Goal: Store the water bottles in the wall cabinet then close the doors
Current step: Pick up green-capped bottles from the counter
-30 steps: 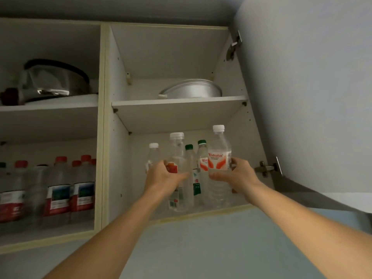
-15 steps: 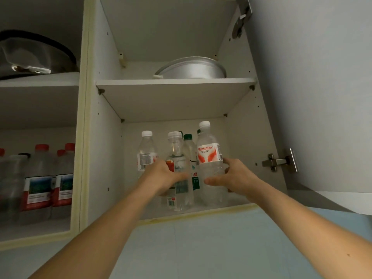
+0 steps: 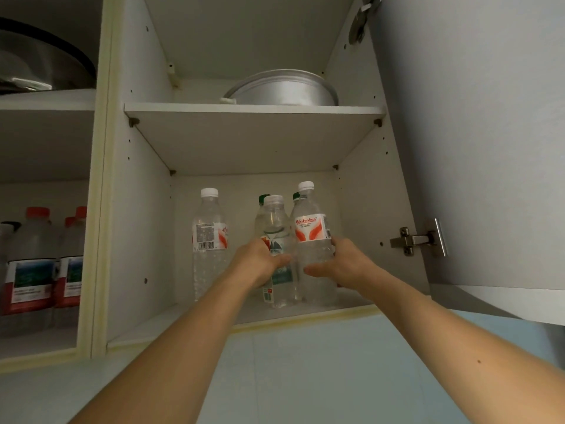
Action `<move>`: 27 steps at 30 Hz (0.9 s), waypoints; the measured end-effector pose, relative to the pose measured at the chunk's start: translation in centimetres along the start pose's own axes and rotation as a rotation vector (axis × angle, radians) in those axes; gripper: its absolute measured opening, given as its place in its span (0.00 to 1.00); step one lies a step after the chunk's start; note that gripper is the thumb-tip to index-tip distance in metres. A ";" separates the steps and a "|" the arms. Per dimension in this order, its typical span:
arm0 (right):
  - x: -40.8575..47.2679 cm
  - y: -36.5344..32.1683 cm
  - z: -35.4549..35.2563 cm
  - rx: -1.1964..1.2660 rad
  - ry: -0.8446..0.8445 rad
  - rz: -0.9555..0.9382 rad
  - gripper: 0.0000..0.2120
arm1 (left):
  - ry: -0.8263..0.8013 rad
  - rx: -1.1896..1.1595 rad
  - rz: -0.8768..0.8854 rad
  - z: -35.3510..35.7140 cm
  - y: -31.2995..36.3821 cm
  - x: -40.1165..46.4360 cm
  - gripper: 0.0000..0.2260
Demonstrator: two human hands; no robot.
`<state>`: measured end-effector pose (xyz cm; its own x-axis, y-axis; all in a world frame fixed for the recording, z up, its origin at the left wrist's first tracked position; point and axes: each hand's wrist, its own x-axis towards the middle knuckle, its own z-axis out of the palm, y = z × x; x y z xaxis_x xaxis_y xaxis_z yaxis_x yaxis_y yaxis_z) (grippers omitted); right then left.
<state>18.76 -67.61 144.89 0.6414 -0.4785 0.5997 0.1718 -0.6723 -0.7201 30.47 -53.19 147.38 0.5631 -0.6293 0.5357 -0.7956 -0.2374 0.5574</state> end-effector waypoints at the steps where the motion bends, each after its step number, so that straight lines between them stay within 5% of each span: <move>1: 0.1 0.0 0.0 0.001 -0.004 0.001 0.18 | 0.003 -0.002 0.002 0.2 0.0 0.2 0.10; 14: -2.0 -0.8 0.0 -0.156 0.012 0.008 0.14 | 0.188 -0.023 0.096 0.9 -1.0 -3.2 0.05; 20: -7.6 -1.1 1.9 -0.353 0.459 -0.308 0.14 | 0.425 -0.144 0.364 -1.3 -1.8 -9.0 0.09; 24: -13.3 -0.7 4.2 -0.368 0.494 -0.512 0.09 | 0.407 -0.239 0.431 -0.4 -3.6 -13.9 0.06; 27: -17.8 1.5 6.3 -0.378 0.374 -0.490 0.08 | 0.345 -0.194 0.415 2.1 -6.5 -16.9 0.07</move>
<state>12.28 -56.56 130.93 0.2464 -0.1879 0.9508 0.0600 -0.9762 -0.2085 25.64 -42.55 133.35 0.2787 -0.3550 0.8924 -0.9284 0.1383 0.3450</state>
